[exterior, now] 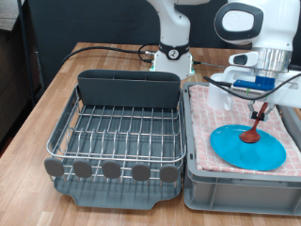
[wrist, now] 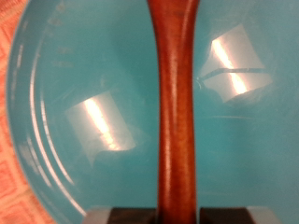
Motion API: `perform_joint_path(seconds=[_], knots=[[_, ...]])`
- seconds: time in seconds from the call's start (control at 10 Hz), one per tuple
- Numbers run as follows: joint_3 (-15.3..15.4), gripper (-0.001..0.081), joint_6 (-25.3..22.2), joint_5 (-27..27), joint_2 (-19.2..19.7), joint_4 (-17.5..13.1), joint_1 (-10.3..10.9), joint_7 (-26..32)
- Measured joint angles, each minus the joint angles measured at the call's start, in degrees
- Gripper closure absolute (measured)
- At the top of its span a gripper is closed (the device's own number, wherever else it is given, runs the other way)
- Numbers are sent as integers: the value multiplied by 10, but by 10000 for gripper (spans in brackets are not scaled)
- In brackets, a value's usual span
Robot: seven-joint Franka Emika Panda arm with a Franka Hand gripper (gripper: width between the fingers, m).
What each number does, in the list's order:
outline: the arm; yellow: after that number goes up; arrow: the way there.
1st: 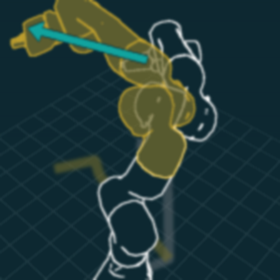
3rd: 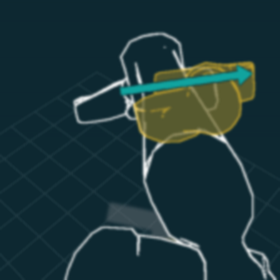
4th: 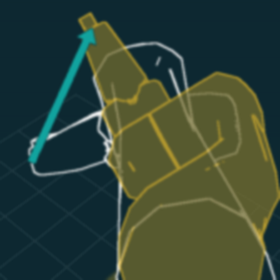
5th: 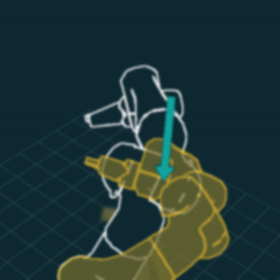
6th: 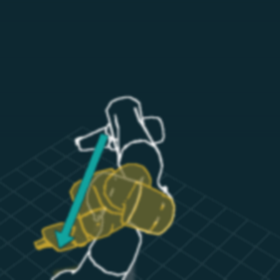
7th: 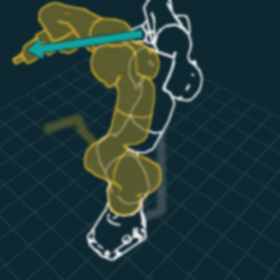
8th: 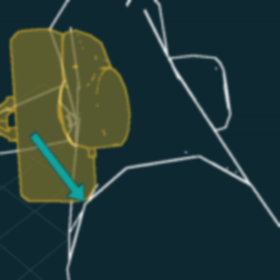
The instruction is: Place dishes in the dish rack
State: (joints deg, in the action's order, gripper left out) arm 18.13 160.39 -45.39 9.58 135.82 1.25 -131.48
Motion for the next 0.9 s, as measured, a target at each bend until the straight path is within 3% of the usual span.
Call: perform_joint_path(seconds=[0.2,0.5,0.6,0.7,0.9], knots=[[9,715,-32,87,-48,18,-3,38],[9,715,-93,178,-120,45,-2,37],[9,715,-93,197,-146,66,-2,38],[9,715,-93,195,-143,65,-2,38],[2,715,-127,191,-153,73,-9,-38]])
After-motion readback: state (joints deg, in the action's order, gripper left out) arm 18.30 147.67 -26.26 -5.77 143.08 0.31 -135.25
